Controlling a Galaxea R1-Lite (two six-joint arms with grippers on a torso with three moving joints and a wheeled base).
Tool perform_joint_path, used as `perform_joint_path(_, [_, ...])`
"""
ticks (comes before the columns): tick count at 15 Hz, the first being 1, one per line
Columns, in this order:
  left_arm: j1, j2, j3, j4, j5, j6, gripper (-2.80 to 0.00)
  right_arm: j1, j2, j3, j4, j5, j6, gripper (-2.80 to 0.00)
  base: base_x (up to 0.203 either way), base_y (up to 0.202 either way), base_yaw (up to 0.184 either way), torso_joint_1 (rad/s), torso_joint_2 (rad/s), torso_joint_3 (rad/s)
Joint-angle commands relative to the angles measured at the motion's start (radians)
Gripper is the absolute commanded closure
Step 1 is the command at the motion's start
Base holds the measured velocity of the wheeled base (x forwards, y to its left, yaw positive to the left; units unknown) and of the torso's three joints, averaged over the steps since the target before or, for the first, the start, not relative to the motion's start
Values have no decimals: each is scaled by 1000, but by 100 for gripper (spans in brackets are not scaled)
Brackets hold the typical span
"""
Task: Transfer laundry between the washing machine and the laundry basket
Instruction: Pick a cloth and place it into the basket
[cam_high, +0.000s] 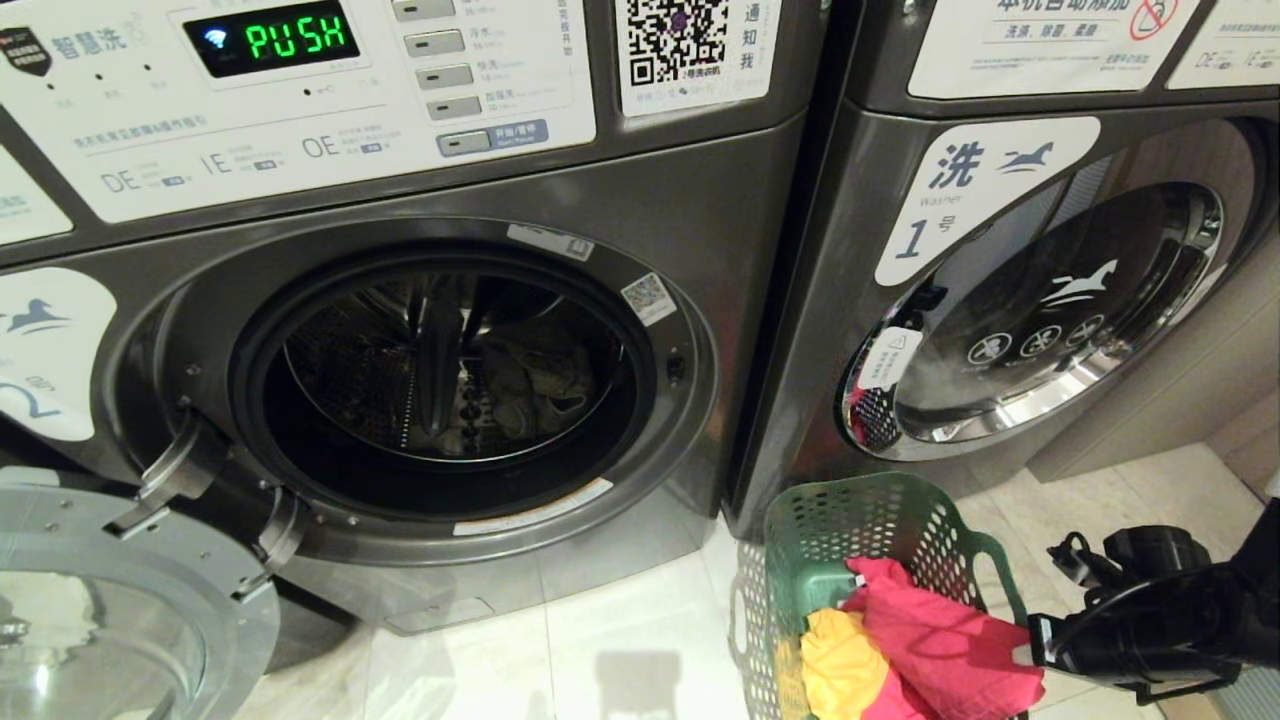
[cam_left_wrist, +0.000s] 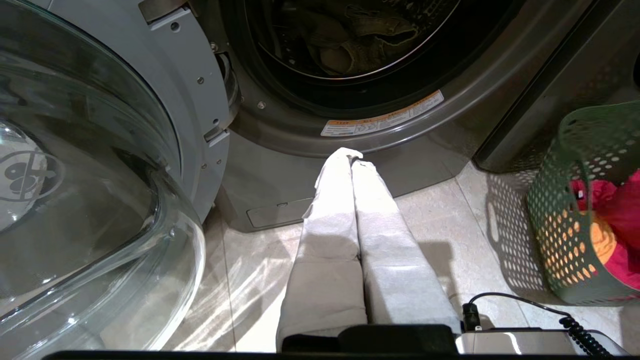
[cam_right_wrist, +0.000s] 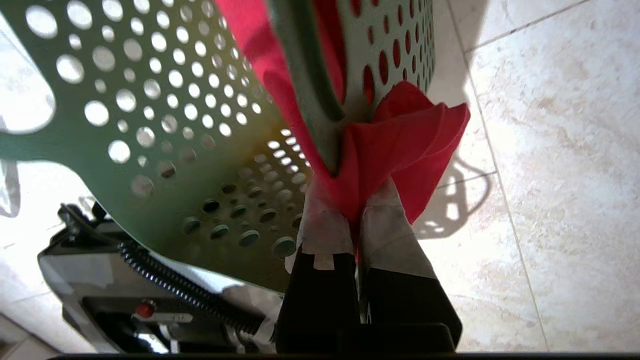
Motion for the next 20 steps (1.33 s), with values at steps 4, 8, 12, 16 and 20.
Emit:
perform_joint_path(4, [0, 1, 0, 0, 0, 0, 0, 0, 5, 25, -8, 2, 17, -280, 0, 0, 0, 0, 0, 0])
perform_joint_path(8, [0, 1, 0, 0, 0, 0, 0, 1, 5, 20, -11, 8, 19, -280, 0, 0, 0, 0, 0, 0])
perform_joint_path(12, [0, 0, 0, 0, 0, -1, 0, 10, -75, 36, -1, 8, 18, -280, 0, 0, 0, 0, 0, 0])
perform_joint_path(16, [0, 0, 0, 0, 0, -1, 0, 7, -410, 160, 12, 31, 47, 0, 0, 0, 0, 0, 0, 0])
perform_joint_path(20, [0, 0, 0, 0, 0, 1, 0, 79, -834, 317, 10, 29, 64, 0, 0, 0, 0, 0, 0, 0])
